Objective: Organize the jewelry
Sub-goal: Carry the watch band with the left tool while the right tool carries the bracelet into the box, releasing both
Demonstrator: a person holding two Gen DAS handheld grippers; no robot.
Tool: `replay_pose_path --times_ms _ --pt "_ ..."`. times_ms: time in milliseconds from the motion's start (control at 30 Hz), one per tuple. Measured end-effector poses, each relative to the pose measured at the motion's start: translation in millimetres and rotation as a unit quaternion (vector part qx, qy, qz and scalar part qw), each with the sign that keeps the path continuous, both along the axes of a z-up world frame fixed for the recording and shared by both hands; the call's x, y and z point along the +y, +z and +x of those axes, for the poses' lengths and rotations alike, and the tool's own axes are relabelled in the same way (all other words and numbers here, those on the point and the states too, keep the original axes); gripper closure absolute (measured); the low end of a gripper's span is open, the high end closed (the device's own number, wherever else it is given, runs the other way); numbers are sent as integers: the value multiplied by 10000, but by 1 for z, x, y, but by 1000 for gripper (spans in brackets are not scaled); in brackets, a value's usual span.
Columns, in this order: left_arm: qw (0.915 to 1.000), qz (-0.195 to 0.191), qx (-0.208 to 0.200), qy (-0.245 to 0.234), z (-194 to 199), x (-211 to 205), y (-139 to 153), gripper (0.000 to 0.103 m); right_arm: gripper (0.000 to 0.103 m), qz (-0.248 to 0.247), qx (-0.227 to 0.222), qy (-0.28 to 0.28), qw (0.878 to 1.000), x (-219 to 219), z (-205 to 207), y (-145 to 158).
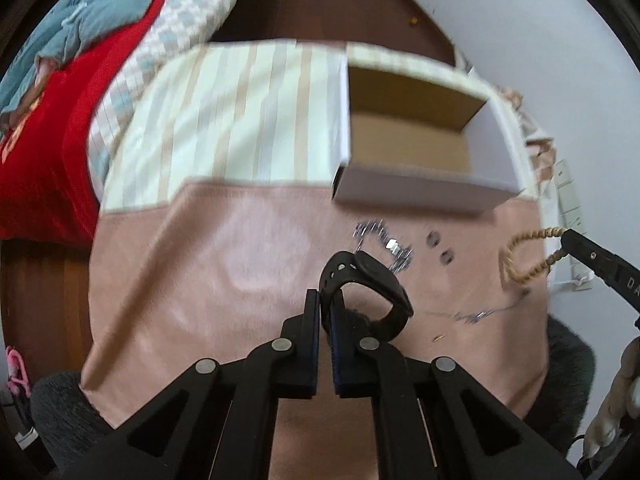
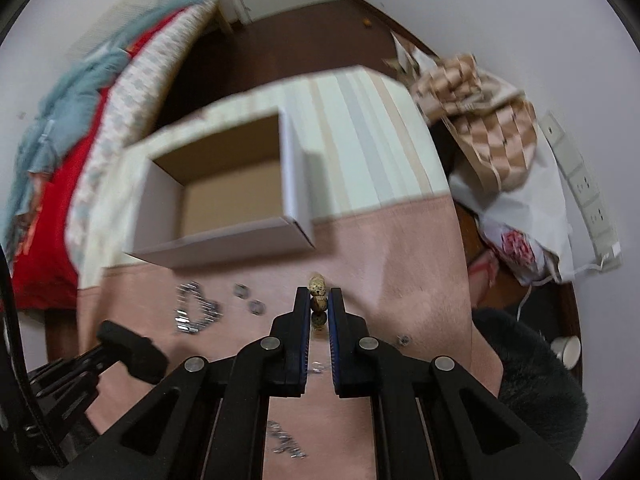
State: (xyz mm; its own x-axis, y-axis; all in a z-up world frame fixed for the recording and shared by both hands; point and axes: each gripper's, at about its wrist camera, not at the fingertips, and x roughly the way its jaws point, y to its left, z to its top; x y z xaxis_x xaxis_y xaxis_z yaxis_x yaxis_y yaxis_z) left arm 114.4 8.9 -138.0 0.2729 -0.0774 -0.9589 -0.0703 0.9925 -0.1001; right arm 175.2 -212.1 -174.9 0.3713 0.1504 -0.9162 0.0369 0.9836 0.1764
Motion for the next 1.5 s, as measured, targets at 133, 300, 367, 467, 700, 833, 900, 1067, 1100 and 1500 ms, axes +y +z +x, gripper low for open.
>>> replay_pose_path --times_ms 133,300,367,467,700,833,900,1067,1100,1500 --pt "9993 -59 -378 -27 32 7 18 101 94 104 -342 167 9992 6 8 41" --pt "9979 -113 -631 -70 82 23 22 101 94 78 -754 484 9959 20 34 87" --pt "9977 -134 -663 -96 97 24 24 101 94 71 -840 614 9945 27 49 95" --pt "9976 -167 -653 -153 122 22 23 101 94 35 -787 797 9937 40 75 91" --pt "9987 -375 -202 -287 171 13 -10 101 94 -71 -149 1104 9938 65 123 35" --pt "9979 -507 106 -386 189 7 -32 99 94 -42 66 1171 9931 66 135 10" --pt "9977 -505 282 -354 194 6 -40 94 94 62 183 1282 9916 66 141 2" --pt "9969 -648 379 -253 194 5 -36 92 92 97 481 1466 9880 63 149 -10" --pt "9973 -620 317 -249 192 5 -32 90 91 93 496 1461 9880 61 148 -10" --pt "9981 460 -399 -28 159 17 -3 4 17 -559 147 1029 9930 40 116 8"
